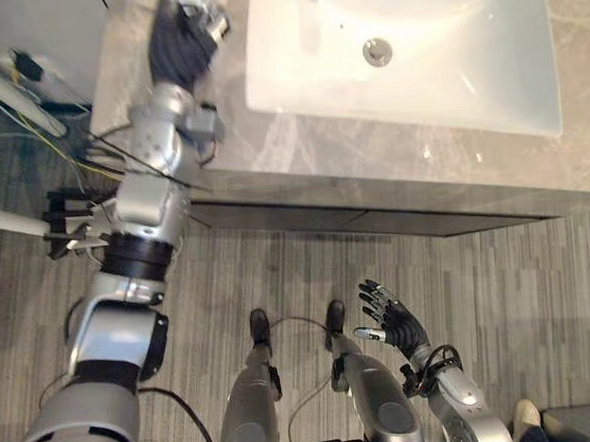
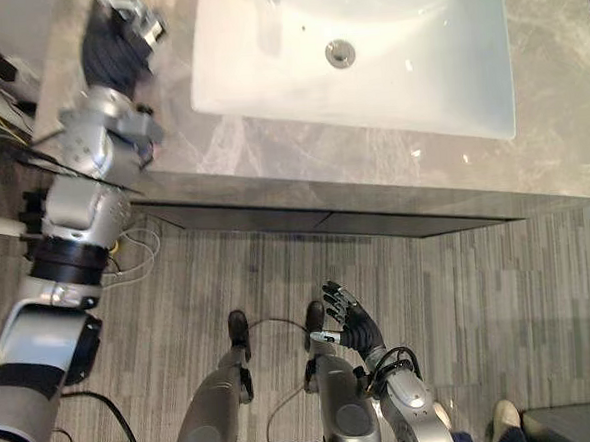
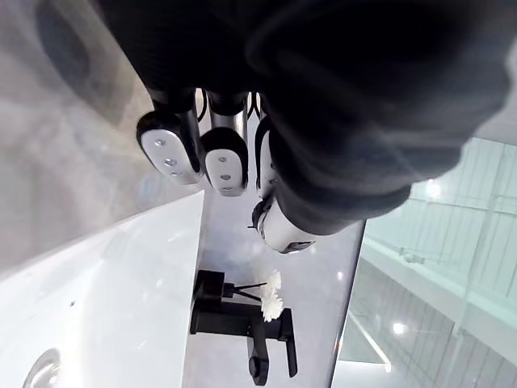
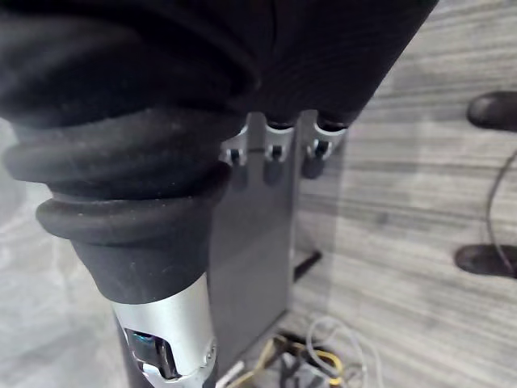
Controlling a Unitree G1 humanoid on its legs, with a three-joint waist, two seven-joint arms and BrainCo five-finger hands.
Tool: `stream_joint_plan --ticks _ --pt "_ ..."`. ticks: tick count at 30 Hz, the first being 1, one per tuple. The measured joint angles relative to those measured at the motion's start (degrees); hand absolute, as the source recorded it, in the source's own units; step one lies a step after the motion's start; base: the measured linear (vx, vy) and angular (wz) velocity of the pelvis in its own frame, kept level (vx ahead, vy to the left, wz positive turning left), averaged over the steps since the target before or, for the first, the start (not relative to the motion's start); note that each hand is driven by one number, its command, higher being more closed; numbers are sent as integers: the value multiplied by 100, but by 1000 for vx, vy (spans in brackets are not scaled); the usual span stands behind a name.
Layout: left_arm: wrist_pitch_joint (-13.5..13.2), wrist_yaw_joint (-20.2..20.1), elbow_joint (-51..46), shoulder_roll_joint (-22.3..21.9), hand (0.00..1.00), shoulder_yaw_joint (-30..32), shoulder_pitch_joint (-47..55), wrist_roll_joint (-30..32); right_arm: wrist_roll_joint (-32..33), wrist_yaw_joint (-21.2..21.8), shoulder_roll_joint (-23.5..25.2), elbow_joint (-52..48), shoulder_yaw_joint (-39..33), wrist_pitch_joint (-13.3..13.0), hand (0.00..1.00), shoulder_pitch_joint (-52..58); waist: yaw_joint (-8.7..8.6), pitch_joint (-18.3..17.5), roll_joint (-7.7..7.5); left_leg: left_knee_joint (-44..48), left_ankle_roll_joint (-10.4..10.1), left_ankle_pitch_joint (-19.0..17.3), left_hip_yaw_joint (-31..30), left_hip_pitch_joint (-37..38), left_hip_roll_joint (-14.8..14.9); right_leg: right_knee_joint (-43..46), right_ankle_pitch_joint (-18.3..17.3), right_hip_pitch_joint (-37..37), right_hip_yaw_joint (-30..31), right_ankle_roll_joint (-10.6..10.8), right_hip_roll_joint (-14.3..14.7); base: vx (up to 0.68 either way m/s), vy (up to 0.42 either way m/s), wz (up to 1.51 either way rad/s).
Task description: Organize washtable
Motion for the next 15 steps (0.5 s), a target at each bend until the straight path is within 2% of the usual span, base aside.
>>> stream_joint_plan --ticks 8,15 --pt "7 -266 -758 -1 100 239 1356 -164 1 123 19 192 -72 78 0 419 128 -622 246 -250 -3 3 -94 502 -13 -165 -71 510 -131 62 6 46 8 7" --pt "59 -289 -714 -55 100 671 1779 -134 -47 130 61 364 -198 196 0 620 118 -881 246 -296 -19 17 -250 577 -25 -186 -101 638 -255 68 5 13 6 10"
